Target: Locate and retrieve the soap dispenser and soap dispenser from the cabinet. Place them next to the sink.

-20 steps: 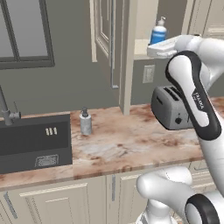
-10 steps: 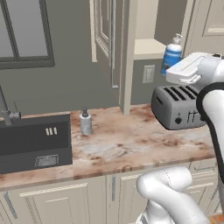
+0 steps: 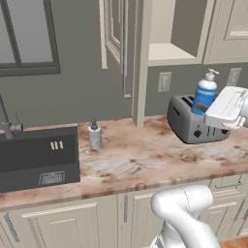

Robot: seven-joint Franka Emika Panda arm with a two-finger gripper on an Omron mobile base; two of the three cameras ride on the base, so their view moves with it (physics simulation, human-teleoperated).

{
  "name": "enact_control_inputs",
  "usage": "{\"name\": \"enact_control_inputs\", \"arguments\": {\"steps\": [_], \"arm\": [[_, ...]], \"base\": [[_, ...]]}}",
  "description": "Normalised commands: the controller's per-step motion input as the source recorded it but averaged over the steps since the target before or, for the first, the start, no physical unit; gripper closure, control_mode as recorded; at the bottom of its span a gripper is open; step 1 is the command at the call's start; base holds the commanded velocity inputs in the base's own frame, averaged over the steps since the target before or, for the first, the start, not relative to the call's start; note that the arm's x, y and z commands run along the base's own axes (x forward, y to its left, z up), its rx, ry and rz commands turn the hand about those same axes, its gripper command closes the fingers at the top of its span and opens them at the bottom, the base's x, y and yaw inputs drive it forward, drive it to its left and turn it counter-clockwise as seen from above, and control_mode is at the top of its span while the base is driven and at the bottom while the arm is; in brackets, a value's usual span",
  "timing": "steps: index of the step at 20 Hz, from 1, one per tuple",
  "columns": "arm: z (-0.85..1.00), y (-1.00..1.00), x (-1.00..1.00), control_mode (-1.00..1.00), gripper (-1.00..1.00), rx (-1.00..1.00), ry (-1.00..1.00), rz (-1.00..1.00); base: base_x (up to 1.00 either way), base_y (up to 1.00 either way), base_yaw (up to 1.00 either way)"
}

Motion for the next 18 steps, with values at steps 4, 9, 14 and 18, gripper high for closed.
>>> {"name": "enact_control_inputs", "arguments": {"steps": [4, 9, 14, 18], "arm": [[-0.74, 0.04, 0.19, -1.0, 1.0, 0.08, 0.01, 0.2], [-0.86, 0.24, 0.2, -1.0, 1.0, 0.01, -0.01, 0.27], [-0.68, 0.17, 0.59, -1.0, 1.0, 0.0, -0.09, 0.27], [-0.63, 0.25, 0.6, -1.0, 1.0, -0.03, -0.21, 0.25]], "base": [[0.0, 0.0, 0.0], [0.0, 0.0, 0.0], [0.0, 0.0, 0.0], [0.0, 0.0, 0.0]]}}
